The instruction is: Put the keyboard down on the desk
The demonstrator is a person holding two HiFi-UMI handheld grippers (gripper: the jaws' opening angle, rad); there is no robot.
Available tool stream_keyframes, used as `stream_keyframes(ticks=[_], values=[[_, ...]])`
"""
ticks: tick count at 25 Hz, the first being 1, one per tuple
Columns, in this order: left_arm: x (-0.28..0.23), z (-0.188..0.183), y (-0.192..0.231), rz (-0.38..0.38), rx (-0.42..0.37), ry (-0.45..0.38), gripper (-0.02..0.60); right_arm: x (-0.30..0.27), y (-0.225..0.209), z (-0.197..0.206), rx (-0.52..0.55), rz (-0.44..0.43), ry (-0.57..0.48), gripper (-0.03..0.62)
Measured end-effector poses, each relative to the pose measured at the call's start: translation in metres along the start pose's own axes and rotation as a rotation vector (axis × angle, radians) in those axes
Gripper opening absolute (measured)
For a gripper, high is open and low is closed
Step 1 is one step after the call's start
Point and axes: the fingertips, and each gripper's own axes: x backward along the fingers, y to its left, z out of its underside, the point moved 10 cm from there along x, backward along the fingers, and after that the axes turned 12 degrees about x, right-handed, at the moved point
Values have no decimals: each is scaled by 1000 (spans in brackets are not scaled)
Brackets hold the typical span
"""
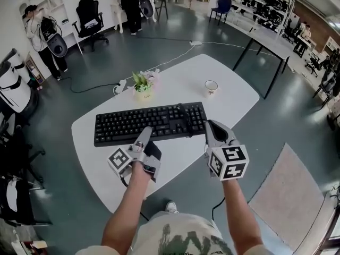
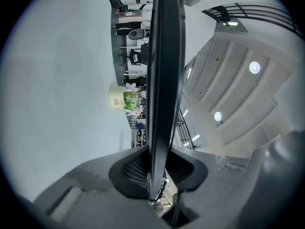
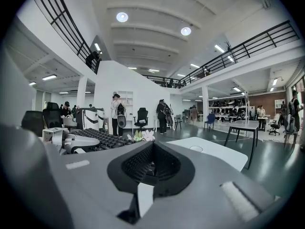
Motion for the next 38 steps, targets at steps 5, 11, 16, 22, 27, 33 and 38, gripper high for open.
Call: stream_keyframes(ticks=[5, 11, 16, 22, 27, 33, 38], values=[[-6, -8, 14, 0, 8, -2, 90, -15, 1, 4, 7, -16, 6, -2], [-14, -8, 27, 6, 13, -33, 89, -30, -9, 10, 20, -41, -4, -2], [-31, -4, 29, 4, 26, -74, 91, -53, -27, 11, 25, -92, -15, -2], [-59, 5, 36, 5, -8, -150, 91, -97, -59, 17, 30, -205, -37, -2], [-83, 17, 32, 0, -30, -246, 91, -141, -88, 8, 48, -326, -55, -2], [-105, 31, 31, 14, -50, -361, 91, -181, -112, 4, 59, -465, -67, -2], [-120, 44, 34, 29, -65, -431, 91, -206, -130, 3, 68, -551, -83, -2]])
